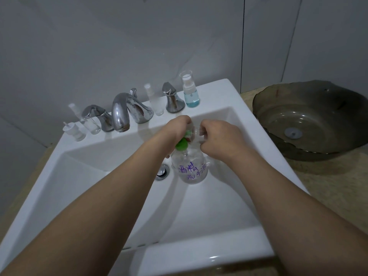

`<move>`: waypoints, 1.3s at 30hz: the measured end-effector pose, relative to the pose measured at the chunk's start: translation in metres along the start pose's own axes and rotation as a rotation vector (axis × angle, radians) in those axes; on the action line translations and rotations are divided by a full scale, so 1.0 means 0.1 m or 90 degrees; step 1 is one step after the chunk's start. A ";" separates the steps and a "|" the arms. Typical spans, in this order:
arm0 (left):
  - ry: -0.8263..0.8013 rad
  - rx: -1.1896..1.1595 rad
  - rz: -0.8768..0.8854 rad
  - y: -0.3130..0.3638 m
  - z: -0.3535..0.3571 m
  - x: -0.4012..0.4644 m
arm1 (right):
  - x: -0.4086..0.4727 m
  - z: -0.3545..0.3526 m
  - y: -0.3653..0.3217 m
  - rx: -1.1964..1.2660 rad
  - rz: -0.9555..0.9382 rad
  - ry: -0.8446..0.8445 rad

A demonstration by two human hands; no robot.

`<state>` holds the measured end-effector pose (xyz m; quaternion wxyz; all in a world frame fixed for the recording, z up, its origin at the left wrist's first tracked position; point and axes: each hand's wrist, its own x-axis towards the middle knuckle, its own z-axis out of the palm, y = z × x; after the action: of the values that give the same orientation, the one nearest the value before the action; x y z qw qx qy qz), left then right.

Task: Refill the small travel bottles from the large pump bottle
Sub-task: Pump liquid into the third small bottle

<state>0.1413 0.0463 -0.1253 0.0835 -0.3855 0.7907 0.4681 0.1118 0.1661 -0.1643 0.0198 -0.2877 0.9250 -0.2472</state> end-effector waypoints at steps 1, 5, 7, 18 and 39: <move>0.013 0.000 0.003 0.00 -0.01 -0.02 | 0.00 0.00 0.00 -0.003 -0.005 0.001; 0.003 0.013 -0.023 0.04 -0.08 -0.04 | -0.01 -0.02 -0.04 0.010 -0.024 0.032; -0.003 0.007 -0.038 0.07 -0.11 -0.07 | -0.01 -0.04 -0.05 0.024 -0.029 0.048; 0.024 0.031 -0.039 0.06 0.01 -0.10 | -0.02 -0.04 -0.03 -0.001 0.000 0.001; 0.009 0.037 -0.026 0.09 -0.10 -0.13 | -0.02 -0.06 -0.06 0.025 -0.020 0.043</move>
<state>0.1466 0.0481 -0.1075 0.0987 -0.4023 0.7966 0.4403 0.1155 0.1658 -0.1570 -0.0099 -0.2932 0.9154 -0.2754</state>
